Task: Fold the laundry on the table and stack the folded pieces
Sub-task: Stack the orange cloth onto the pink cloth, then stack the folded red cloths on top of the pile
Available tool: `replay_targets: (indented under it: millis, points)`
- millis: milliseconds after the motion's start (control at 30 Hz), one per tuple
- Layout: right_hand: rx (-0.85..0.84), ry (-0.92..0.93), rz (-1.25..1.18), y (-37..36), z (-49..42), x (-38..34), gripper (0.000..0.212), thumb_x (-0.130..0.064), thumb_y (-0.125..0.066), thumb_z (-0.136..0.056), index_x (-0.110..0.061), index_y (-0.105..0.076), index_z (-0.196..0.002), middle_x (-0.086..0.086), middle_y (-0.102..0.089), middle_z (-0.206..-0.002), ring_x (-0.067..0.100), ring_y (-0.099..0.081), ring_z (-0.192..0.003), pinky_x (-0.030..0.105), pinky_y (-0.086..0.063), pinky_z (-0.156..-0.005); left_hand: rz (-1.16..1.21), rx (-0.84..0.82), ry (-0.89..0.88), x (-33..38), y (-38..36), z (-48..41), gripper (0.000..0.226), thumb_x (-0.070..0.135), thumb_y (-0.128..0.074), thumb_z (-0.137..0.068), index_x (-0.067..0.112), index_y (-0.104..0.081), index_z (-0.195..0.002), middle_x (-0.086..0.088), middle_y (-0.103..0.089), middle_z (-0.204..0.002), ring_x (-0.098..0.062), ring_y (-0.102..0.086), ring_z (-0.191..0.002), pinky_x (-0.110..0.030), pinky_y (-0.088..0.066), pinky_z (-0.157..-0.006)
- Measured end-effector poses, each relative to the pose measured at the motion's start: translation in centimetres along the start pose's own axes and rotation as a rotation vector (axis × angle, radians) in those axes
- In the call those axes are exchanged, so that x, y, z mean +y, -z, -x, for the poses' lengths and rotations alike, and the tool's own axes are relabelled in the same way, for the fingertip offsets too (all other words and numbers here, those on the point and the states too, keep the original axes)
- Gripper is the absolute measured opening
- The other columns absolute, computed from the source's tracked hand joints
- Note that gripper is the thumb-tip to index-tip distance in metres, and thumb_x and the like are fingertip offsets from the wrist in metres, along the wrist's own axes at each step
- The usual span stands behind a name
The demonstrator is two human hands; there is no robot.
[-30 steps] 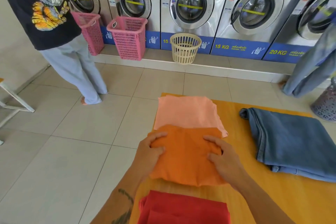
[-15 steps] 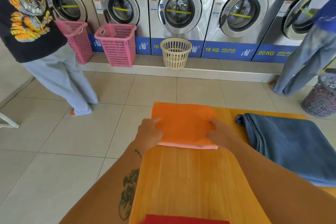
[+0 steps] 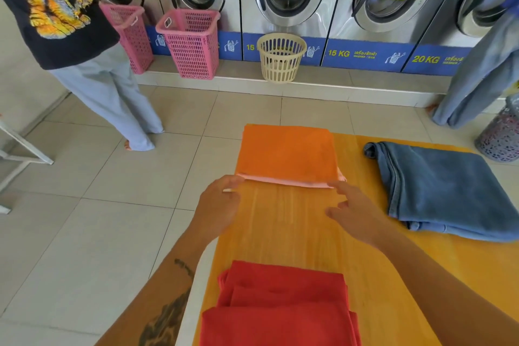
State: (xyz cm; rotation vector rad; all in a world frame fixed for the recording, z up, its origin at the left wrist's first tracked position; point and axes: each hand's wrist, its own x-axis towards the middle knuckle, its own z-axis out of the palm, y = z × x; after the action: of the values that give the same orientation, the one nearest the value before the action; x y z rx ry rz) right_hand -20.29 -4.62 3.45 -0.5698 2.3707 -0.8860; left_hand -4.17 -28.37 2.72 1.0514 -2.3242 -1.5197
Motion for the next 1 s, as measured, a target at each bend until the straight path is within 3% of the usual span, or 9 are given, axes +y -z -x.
replay_targets:
  millis: [100,200,367,467,567,667,833,1000]
  points:
    - [-0.054,-0.021,-0.054,-0.6,4.0,1.1,0.053,-0.021,-0.064,-0.091,-0.033,-0.046,-0.139,0.001,-0.047,-0.134,0.019,-0.057,-0.109,0.029,-0.049,-0.075,0.023,0.016,0.029,-0.9,0.8,4.9,0.033,0.012,-0.056,-0.092,0.038,-0.065,-0.111,0.014,-0.066,-0.112,-0.011,-0.068,-0.088,-0.023,-0.052,-0.069]
    - [-0.163,-0.051,-0.125,-1.5,7.8,2.9,0.041,-0.023,-0.064,-0.090,-0.036,-0.055,-0.128,-0.002,-0.055,-0.121,0.015,-0.063,-0.098,0.033,-0.053,-0.080,0.046,0.011,0.081,-2.5,1.0,10.5,0.028,0.019,-0.058,-0.092,0.040,-0.066,-0.109,0.014,-0.068,-0.105,-0.013,-0.069,-0.087,-0.021,-0.051,-0.069]
    - [-0.310,-0.025,-0.134,-2.9,12.9,5.2,0.031,-0.026,-0.063,-0.091,-0.035,-0.059,-0.121,-0.001,-0.061,-0.114,0.015,-0.062,-0.104,0.035,-0.052,-0.089,-0.038,0.001,0.138,-5.8,-0.6,18.5,0.025,0.029,-0.061,-0.090,0.043,-0.066,-0.110,0.016,-0.068,-0.105,-0.002,-0.064,-0.099,-0.025,-0.048,-0.087]
    - [-0.305,-0.017,-0.144,-3.7,15.0,5.8,0.036,-0.024,-0.065,-0.090,-0.031,-0.059,-0.124,0.007,-0.059,-0.112,0.018,-0.060,-0.105,0.033,-0.050,-0.090,-0.129,0.017,0.115,-6.6,-2.1,21.4,0.034,0.026,-0.066,-0.089,0.039,-0.062,-0.121,0.016,-0.061,-0.114,-0.001,-0.054,-0.107,-0.018,-0.037,-0.093]
    - [-0.308,0.004,-0.151,-4.3,16.4,6.3,0.046,-0.024,-0.069,-0.086,-0.031,-0.055,-0.129,0.006,-0.060,-0.105,0.017,-0.062,-0.096,0.028,-0.052,-0.080,-0.165,0.053,0.084,-6.2,-3.1,22.5,0.042,0.021,-0.069,-0.086,0.036,-0.061,-0.124,0.014,-0.057,-0.118,-0.001,-0.050,-0.107,-0.018,-0.032,-0.096]
    - [-0.290,0.014,-0.174,-5.1,17.3,6.7,0.053,-0.025,-0.073,-0.079,-0.031,-0.052,-0.127,0.000,-0.059,-0.113,0.014,-0.062,-0.097,0.030,-0.053,-0.082,-0.176,0.079,0.045,-5.4,-3.3,22.9,0.040,0.013,-0.069,-0.084,0.033,-0.065,-0.118,0.012,-0.057,-0.117,0.004,-0.050,-0.101,-0.017,-0.034,-0.095]
    - [-0.197,0.035,-0.190,-6.2,18.4,7.0,0.072,-0.020,-0.074,-0.078,-0.032,-0.036,-0.139,-0.003,-0.055,-0.123,0.013,-0.060,-0.103,0.030,-0.052,-0.085,-0.162,0.188,0.156,-5.2,-3.4,24.0,0.053,0.024,-0.067,-0.083,0.041,-0.051,-0.131,0.004,-0.039,-0.125,-0.020,-0.044,-0.119,-0.037,-0.040,-0.105]
    - [-0.073,0.065,-0.193,-6.8,18.9,6.7,0.077,-0.017,-0.074,-0.075,-0.033,-0.037,-0.140,-0.001,-0.053,-0.127,0.016,-0.059,-0.108,0.041,-0.055,-0.091,-0.105,0.158,0.185,-6.7,-3.5,26.4,0.062,0.026,-0.063,-0.088,0.041,-0.036,-0.142,0.002,-0.043,-0.131,-0.021,-0.050,-0.118,-0.036,-0.044,-0.100]
